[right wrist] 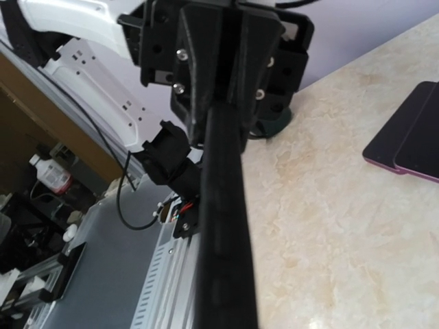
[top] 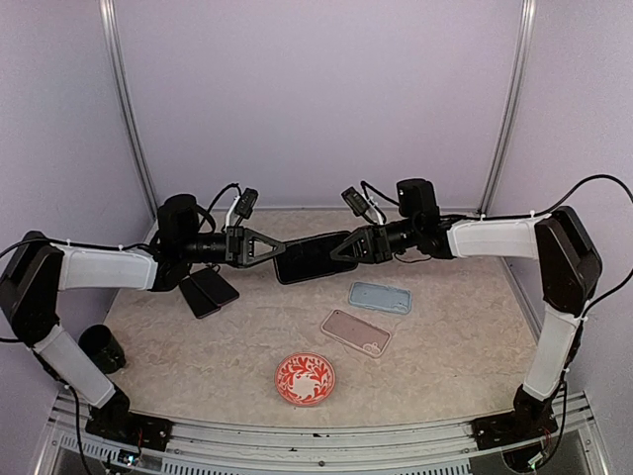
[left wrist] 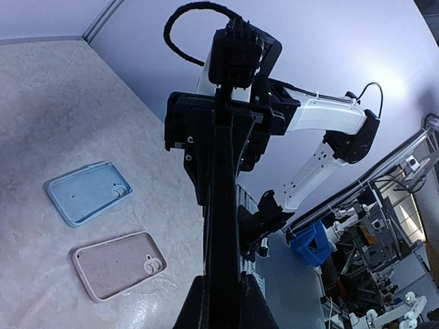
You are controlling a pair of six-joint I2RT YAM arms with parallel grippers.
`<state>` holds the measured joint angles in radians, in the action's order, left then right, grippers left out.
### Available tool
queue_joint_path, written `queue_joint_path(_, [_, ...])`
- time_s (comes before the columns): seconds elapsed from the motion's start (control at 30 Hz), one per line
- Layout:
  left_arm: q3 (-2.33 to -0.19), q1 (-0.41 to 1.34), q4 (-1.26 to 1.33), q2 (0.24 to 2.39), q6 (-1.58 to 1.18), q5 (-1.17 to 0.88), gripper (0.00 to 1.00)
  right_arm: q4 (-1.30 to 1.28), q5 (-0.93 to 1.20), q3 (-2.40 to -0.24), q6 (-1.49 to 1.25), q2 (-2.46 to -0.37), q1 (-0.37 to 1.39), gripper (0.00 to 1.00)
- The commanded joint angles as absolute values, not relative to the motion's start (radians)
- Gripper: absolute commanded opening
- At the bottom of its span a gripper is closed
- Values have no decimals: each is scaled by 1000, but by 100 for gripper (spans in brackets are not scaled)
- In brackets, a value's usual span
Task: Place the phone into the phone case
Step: Press the phone against the phone case.
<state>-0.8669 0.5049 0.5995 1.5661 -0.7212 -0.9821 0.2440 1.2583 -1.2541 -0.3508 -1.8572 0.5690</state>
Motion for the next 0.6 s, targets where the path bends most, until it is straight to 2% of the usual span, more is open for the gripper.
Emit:
queue_joint_path(0.0, [-838, 510, 894, 1558, -949, -1043, 0, 196, 1224, -1273, -233, -1900, 577, 0])
queue_joint_path(0.07, [-842, 509, 866, 1555, -927, -1024, 0, 189, 1211, -1280, -242, -1906, 575, 0])
queue_joint_path(0.17, [-914, 516, 485, 1518, -685, -890, 0, 143, 1176, -1307, -248, -1914, 574, 0])
queue_joint_path(0.23, [-932, 516, 443, 1497, -638, -875, 0, 109, 1164, -1320, -228, -1917, 573, 0])
queue_joint_path(0.4, [-809, 468, 882, 1505, -939, -1021, 0, 67, 1143, -1317, -158, -1899, 560, 0])
queue_joint_path(0.57, [-756, 456, 1166, 1547, -1141, -1074, 0, 56, 1157, -1304, -129, -1903, 535, 0])
